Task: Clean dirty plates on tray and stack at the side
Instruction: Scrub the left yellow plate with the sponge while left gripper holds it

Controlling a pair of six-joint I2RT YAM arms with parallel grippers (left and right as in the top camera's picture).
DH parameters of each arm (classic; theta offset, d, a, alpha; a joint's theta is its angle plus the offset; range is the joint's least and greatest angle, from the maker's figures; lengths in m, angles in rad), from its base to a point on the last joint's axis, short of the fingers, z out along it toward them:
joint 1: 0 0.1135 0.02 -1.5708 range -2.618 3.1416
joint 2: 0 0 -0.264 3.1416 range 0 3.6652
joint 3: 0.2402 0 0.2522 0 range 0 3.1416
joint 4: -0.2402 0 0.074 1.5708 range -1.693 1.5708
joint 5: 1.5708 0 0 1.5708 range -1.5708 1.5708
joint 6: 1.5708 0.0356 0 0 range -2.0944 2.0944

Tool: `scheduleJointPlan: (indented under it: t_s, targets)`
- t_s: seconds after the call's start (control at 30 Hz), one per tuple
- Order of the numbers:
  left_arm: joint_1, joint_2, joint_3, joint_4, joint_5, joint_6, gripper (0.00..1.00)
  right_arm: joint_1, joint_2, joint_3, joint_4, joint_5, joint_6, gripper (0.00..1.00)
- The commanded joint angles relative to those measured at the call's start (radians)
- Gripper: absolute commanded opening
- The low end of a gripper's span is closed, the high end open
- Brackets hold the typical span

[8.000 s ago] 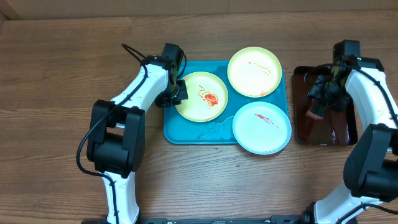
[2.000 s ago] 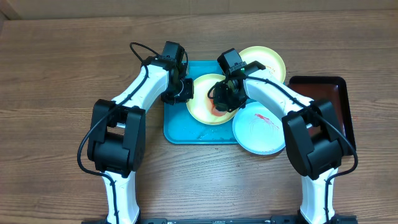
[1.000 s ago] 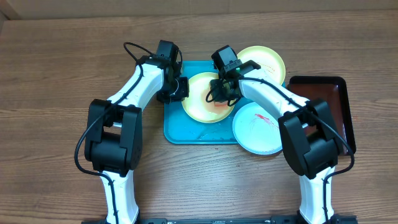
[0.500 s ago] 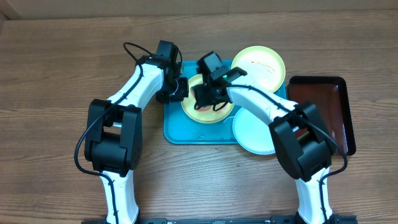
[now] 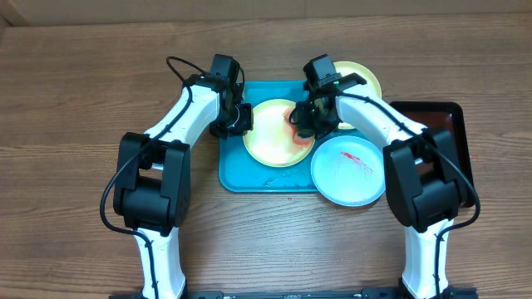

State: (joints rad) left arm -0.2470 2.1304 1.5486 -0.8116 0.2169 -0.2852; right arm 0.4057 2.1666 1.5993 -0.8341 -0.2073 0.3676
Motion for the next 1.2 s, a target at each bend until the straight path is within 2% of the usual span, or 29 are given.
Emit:
scheduleJointPlan:
  t_s: [0.0, 0.23, 0.37, 0.57, 0.77, 0.9, 1.03, 1.17]
  targets:
    - [0.005, 0.013, -0.007, 0.008, -0.003, -0.01, 0.04, 0.085, 0.007, 0.005, -0.032, -0.06, 0.03, 0.04]
    - [0.005, 0.013, -0.007, 0.011, -0.002, -0.011, 0.04, 0.193, 0.007, 0.005, 0.041, -0.036, 0.087, 0.04]
    - [0.005, 0.013, -0.007, 0.008, -0.002, -0.01, 0.04, 0.191, 0.007, 0.004, 0.141, 0.044, 0.158, 0.04]
    - [0.006, 0.013, -0.007, 0.008, -0.002, -0.01, 0.04, 0.131, 0.007, 0.005, 0.25, 0.177, 0.165, 0.04]
    - [0.006, 0.013, -0.007, 0.01, 0.002, -0.011, 0.04, 0.042, 0.007, 0.006, 0.121, 0.171, 0.164, 0.04]
    - [0.006, 0.013, -0.007, 0.014, 0.002, -0.011, 0.04, 0.026, 0.007, 0.006, 0.003, 0.064, 0.152, 0.04]
    - [0.006, 0.013, -0.007, 0.019, 0.002, -0.011, 0.04, 0.069, 0.007, 0.006, -0.076, -0.041, 0.128, 0.04]
    - [0.006, 0.013, -0.007, 0.024, 0.002, -0.011, 0.04, 0.15, 0.007, 0.005, -0.061, -0.049, 0.135, 0.04]
